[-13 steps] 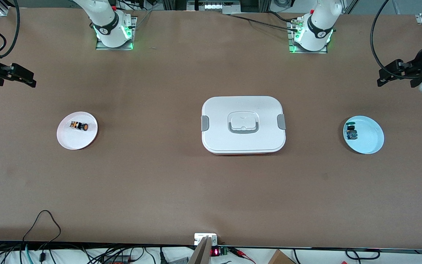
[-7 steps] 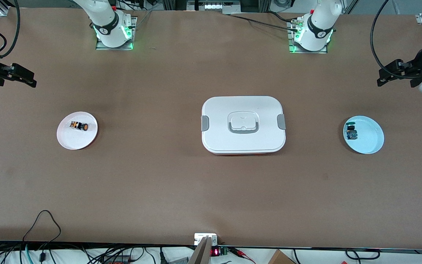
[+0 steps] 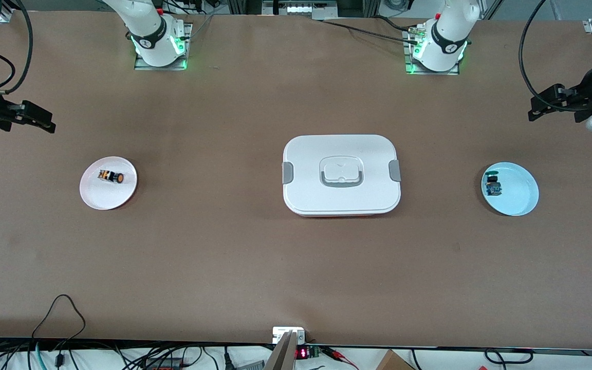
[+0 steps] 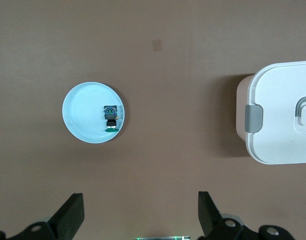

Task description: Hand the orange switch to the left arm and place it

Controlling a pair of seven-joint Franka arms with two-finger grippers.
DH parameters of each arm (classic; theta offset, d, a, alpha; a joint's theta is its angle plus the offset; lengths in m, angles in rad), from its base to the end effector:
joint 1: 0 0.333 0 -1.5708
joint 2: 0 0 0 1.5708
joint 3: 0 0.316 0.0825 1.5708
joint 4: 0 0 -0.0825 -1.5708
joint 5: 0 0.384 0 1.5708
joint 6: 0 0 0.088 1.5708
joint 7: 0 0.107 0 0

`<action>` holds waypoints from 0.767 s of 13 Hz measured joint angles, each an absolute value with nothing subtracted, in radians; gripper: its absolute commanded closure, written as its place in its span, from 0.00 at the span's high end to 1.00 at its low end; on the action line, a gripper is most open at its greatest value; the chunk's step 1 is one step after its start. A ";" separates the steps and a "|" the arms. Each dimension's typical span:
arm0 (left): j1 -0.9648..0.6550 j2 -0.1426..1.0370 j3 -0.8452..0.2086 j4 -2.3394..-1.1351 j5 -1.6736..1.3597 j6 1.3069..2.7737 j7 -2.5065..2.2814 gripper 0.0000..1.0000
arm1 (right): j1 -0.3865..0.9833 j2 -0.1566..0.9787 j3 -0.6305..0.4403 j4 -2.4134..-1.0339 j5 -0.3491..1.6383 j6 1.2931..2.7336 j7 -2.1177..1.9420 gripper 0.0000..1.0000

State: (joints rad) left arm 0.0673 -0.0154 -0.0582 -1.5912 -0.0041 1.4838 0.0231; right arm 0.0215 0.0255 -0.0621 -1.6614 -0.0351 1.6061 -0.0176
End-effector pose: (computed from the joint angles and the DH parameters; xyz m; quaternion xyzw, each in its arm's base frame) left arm 0.5398 0.0042 0.6162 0.9989 -0.0071 -0.0460 0.0023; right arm 0.5600 -0.0260 0.5706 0.9990 -0.0102 -0.0409 0.0171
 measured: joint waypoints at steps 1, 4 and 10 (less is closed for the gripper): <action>0.067 -0.015 -0.058 -1.591 -0.004 1.477 0.023 1.00 | 0.022 0.034 -0.062 -1.661 -0.035 1.611 -0.018 1.00; 0.067 -0.015 -0.058 -1.591 -0.004 1.470 0.023 1.00 | 0.022 0.049 -0.062 -1.662 -0.035 1.638 -0.018 1.00; 0.067 -0.015 -0.057 -1.591 -0.004 1.468 0.023 1.00 | 0.010 0.134 -0.063 -1.663 -0.048 1.676 -0.019 1.00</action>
State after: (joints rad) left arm 0.0673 -0.0153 -0.0575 -1.5912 -0.0041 1.4676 0.0231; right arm 0.0102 0.1342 -0.0632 -1.6634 -0.0478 1.6755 -0.0188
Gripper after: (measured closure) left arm 0.000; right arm 0.000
